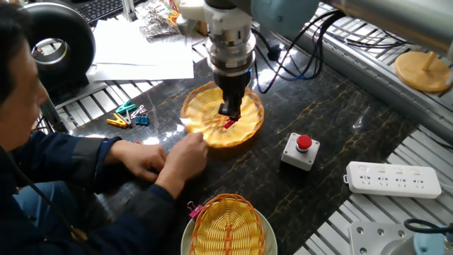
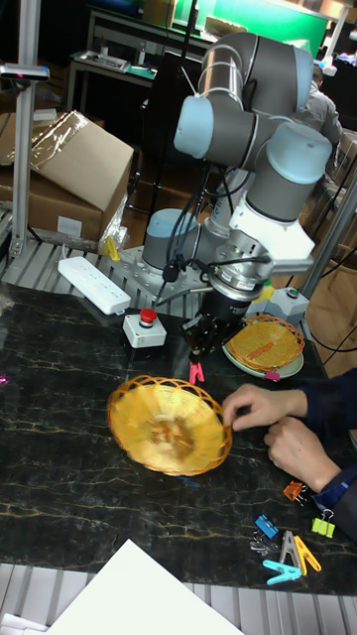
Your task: Use a clamp
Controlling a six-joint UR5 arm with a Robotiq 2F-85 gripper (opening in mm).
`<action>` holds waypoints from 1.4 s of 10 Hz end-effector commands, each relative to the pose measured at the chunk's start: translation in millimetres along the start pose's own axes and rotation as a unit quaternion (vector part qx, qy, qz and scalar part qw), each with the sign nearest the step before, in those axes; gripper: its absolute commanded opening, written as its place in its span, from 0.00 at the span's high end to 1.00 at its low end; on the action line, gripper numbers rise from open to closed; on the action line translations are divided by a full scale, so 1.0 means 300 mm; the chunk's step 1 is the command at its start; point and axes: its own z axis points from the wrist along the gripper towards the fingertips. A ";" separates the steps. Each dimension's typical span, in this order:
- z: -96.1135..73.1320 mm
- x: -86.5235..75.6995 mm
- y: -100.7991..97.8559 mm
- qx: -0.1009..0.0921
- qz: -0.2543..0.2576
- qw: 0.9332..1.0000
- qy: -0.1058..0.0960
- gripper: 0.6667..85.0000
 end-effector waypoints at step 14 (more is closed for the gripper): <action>0.016 -0.188 -0.319 0.108 -0.204 0.973 0.010 1.00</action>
